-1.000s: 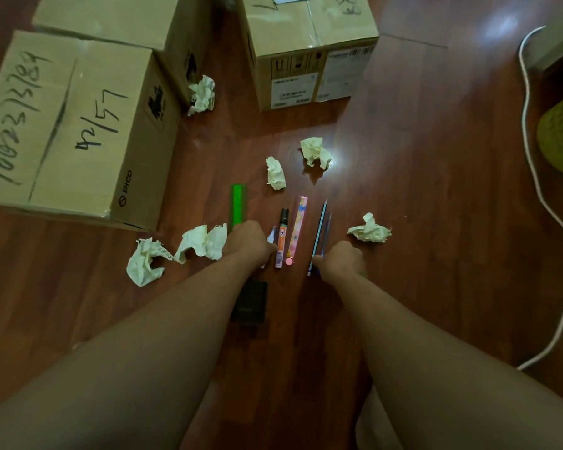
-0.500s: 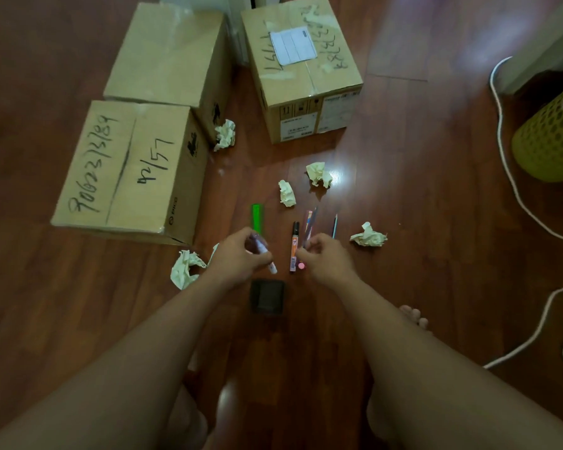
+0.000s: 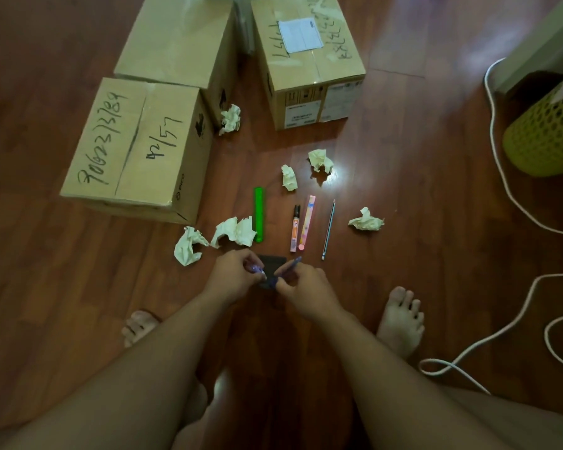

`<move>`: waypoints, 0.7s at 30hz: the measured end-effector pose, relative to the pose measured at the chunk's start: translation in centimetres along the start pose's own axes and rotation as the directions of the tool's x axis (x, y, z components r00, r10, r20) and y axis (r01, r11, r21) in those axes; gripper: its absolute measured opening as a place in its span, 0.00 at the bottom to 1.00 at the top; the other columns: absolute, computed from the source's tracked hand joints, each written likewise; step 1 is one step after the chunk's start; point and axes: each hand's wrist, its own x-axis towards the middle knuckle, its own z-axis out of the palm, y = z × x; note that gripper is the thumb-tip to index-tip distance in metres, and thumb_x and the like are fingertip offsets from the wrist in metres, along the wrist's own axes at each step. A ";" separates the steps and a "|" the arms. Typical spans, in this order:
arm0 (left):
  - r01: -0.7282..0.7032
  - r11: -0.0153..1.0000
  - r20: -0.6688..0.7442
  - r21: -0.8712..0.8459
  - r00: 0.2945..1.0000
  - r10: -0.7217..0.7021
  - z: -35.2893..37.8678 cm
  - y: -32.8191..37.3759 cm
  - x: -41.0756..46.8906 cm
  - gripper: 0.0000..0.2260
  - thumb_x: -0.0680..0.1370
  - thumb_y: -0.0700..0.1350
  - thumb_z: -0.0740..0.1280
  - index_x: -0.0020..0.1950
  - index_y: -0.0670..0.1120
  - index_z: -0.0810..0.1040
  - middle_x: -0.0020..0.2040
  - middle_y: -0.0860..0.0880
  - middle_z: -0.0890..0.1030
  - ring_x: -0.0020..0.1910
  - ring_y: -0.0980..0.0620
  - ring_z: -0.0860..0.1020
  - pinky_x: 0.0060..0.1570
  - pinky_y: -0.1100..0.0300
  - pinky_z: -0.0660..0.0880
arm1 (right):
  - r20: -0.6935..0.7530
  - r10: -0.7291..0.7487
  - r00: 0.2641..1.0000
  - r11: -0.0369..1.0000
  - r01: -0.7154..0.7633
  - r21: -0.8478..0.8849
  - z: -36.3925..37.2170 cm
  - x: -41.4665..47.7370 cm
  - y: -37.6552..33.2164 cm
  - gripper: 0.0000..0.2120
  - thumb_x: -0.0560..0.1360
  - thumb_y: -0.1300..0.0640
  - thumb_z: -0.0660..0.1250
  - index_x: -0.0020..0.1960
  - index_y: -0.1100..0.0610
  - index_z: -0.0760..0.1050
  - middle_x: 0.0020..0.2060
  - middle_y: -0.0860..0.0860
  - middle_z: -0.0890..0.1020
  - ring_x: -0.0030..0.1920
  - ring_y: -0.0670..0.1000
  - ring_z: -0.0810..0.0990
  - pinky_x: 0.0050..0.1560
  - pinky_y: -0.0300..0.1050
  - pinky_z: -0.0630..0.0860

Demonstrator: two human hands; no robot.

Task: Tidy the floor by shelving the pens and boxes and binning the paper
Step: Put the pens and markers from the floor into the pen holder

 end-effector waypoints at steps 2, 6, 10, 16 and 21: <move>-0.020 0.999 0.013 0.027 1.000 0.020 0.4 -0.1 0.0 0.08 0.75 0.43 0.80 0.47 0.53 0.84 0.52 0.49 0.84 0.48 0.55 0.82 0.44 0.62 0.78 | 0.026 -0.011 1.000 1.000 0.011 0.002 0.5 0.1 -0.1 0.09 0.79 0.53 0.72 0.58 0.48 0.84 0.50 0.46 0.87 0.48 0.44 0.84 0.53 0.47 0.84; -0.006 1.000 0.060 0.019 0.998 0.005 0.4 -0.4 -0.1 0.06 0.76 0.43 0.79 0.51 0.51 0.85 0.51 0.50 0.84 0.49 0.54 0.83 0.48 0.57 0.82 | 0.047 -0.027 0.999 1.000 0.027 0.005 0.8 0.2 -0.2 0.09 0.80 0.51 0.72 0.60 0.48 0.83 0.52 0.47 0.86 0.50 0.44 0.84 0.54 0.49 0.84; 0.014 0.998 0.136 -0.057 0.991 -0.006 -0.3 0.0 0.9 0.07 0.77 0.39 0.77 0.52 0.50 0.86 0.47 0.50 0.86 0.47 0.53 0.84 0.47 0.58 0.81 | 0.064 -0.044 0.997 0.999 0.045 -0.011 0.0 0.5 -0.1 0.09 0.80 0.54 0.70 0.60 0.48 0.80 0.51 0.46 0.85 0.49 0.45 0.84 0.49 0.44 0.83; 0.016 0.991 -0.028 -0.129 0.999 -0.020 -1.6 1.7 4.0 0.05 0.82 0.43 0.71 0.56 0.49 0.86 0.51 0.51 0.84 0.51 0.54 0.81 0.42 0.66 0.71 | -0.065 0.010 0.998 0.999 -0.007 0.047 -2.6 1.2 0.6 0.10 0.82 0.53 0.66 0.63 0.48 0.78 0.45 0.45 0.83 0.44 0.45 0.82 0.38 0.35 0.75; 0.079 0.995 -0.099 -0.058 0.992 -0.084 -0.7 3.4 7.9 0.05 0.82 0.48 0.72 0.55 0.49 0.85 0.51 0.51 0.84 0.54 0.50 0.81 0.49 0.58 0.74 | -0.264 0.153 0.952 0.987 -0.135 0.085 -5.0 4.1 2.7 0.07 0.81 0.51 0.66 0.57 0.50 0.80 0.44 0.44 0.84 0.46 0.45 0.82 0.39 0.41 0.76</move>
